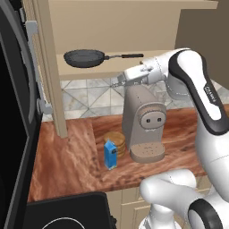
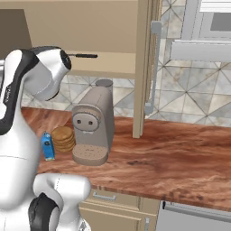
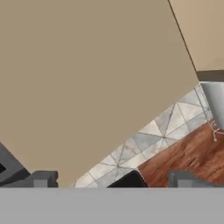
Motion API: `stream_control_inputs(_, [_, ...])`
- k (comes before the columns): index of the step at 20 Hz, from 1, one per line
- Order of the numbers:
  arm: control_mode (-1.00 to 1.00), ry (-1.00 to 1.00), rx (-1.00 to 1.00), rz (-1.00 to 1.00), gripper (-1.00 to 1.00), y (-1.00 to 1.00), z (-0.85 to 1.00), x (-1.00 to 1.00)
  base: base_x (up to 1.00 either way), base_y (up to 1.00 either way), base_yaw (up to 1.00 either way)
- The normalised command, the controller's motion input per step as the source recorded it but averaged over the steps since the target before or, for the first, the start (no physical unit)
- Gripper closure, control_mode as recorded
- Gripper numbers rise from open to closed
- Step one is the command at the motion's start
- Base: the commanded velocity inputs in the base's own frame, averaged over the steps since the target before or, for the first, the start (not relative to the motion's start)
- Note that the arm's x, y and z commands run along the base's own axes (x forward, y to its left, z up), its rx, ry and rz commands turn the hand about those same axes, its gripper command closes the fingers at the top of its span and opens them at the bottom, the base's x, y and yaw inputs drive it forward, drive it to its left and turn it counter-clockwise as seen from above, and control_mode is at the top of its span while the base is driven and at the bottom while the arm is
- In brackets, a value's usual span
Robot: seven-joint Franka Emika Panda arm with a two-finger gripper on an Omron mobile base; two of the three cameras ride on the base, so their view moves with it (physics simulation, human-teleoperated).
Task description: Pick the pan from the cabinet and place it on the stove. Then turn on the stove burner for the pan.
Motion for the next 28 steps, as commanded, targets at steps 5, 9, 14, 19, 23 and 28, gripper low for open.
stream_control_inputs(5, [-1.0,-0.29,-0.08,0.0,-1.0,-0.25,0.04,0.23,0.0,0.0,0.0])
stream_control_inputs(9, [-1.0,-0.33,-0.07,0.0,-1.0,-0.24,0.06,0.15,0.0,0.0,0.0])
stream_control_inputs(14, [-1.0,-0.35,-0.07,0.0,-1.0,-0.23,0.06,0.08,0.0,0.0,0.0])
stream_control_inputs(19, [-1.0,-0.33,-0.06,0.0,-1.0,-0.23,0.05,0.15,0.0,0.0,0.0])
stream_control_inputs(23, [-1.0,-0.28,-0.05,0.0,-1.0,-0.23,0.07,0.33,0.0,0.0,0.0])
stream_control_inputs(28, [-1.0,-0.19,-0.03,0.0,-1.0,-0.27,0.07,0.48,0.0,0.0,0.0])
